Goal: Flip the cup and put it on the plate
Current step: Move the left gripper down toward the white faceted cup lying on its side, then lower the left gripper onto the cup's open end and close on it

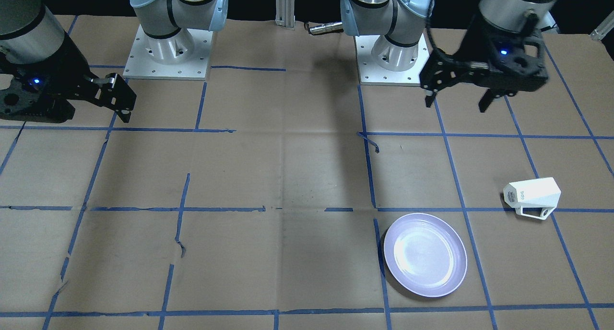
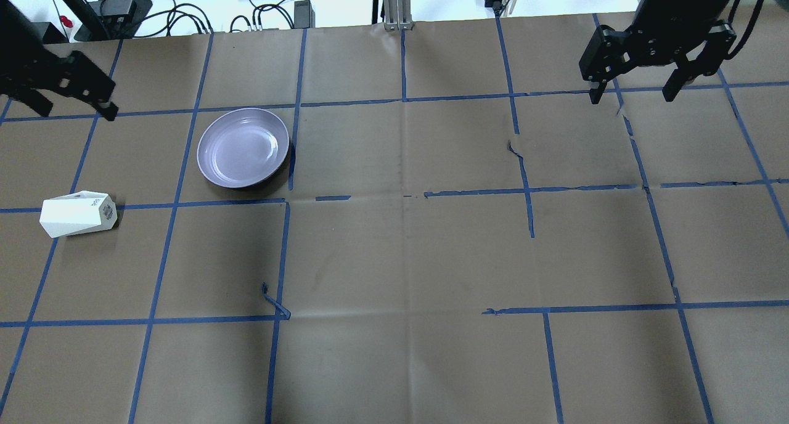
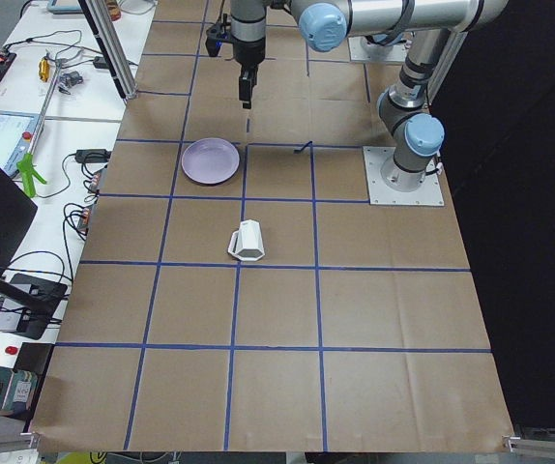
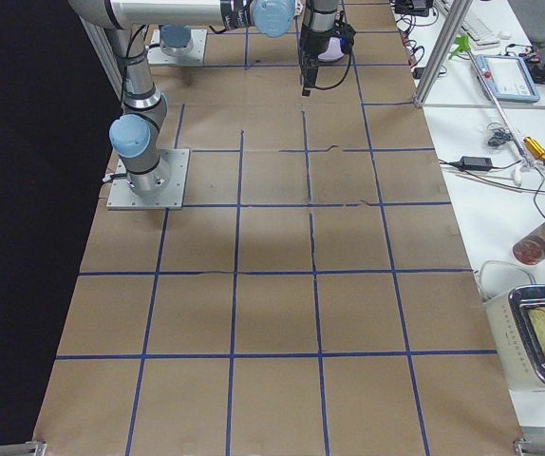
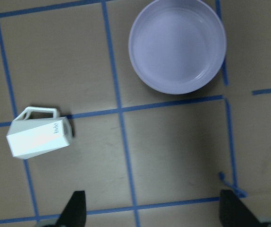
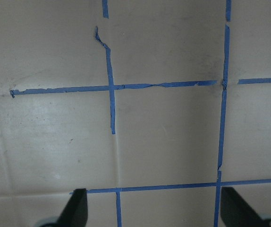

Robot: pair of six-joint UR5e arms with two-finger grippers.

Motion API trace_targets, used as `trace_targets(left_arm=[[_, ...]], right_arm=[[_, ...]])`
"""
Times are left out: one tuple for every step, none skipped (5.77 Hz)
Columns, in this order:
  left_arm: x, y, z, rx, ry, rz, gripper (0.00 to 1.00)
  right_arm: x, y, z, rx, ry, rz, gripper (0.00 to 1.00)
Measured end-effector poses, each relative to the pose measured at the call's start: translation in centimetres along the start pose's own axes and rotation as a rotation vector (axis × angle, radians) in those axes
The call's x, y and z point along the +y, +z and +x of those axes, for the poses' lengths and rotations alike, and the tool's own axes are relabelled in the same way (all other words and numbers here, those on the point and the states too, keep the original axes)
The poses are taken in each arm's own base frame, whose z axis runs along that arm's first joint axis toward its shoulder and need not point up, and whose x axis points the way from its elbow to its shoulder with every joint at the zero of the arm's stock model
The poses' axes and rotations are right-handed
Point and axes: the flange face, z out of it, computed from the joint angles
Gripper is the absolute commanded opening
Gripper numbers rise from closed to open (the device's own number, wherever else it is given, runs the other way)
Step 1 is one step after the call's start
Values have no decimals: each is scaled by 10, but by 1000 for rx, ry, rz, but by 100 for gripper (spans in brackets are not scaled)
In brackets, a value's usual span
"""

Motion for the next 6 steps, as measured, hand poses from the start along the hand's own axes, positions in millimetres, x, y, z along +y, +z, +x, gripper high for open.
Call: trace_targets(left_arm=[[20, 11, -80, 7, 11, -8, 99], [43, 21, -155, 8, 9, -10, 99], [58, 33, -221, 0, 2, -4, 99], [62, 45, -269, -8, -5, 5, 99], [60, 52, -292, -2, -9, 16, 99], [58, 61, -299, 37, -14, 37, 99]], right_arm=[[0, 0, 0, 0, 0, 0, 100], [0, 0, 0, 0, 0, 0, 100], [0, 0, 0, 0, 0, 0, 100], [0, 0, 0, 0, 0, 0, 100], [0, 0, 0, 0, 0, 0, 100], [0, 0, 0, 0, 0, 0, 100]])
